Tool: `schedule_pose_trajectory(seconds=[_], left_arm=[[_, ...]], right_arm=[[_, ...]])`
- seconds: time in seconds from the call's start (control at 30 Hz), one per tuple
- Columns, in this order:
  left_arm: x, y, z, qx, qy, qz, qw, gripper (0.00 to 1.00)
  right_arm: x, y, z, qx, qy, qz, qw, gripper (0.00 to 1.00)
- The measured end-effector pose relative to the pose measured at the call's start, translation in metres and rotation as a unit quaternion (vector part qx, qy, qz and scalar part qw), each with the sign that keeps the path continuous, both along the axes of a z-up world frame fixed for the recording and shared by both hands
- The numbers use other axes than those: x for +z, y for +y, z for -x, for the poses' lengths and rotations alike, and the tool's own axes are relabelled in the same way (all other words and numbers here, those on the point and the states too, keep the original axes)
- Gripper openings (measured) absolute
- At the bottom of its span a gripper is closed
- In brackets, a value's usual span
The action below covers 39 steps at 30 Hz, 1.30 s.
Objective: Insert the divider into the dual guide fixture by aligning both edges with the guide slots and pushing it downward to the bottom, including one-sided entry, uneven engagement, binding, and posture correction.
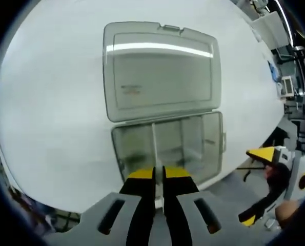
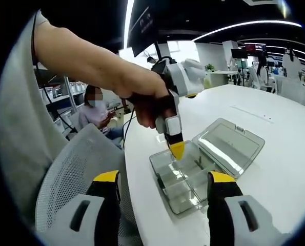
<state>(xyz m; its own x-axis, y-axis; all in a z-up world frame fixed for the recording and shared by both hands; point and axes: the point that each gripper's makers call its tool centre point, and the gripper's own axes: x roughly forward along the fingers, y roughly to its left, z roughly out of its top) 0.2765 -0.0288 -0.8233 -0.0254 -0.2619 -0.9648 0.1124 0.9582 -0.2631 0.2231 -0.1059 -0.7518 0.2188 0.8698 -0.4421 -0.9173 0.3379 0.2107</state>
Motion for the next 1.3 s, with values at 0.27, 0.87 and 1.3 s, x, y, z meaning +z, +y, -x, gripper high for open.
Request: schedule_pose_trajectory(seconds=[0.27,0.87,1.3], left_arm=[[0.0,0.001,0.0,-0.008,-0.002,-0.006,0.9999,0.01],[-0.004,-0.006,-0.001,-0.073,-0.003,-0.058,0.9957,0.01],[-0.014,-0.007,-0.003,-0.096,0.0,-0.076,0.9925,0.01]], right_arm=[[0.0,0.0,0.0,0.0,0.0,-0.001,1.0,0.66],[-0.001,-0.001,0.002,0.0,0.002,0.002,1.0,0.65],[-0.003,-0.003,0.002,0.0,0.004,0.005,1.0,0.65]])
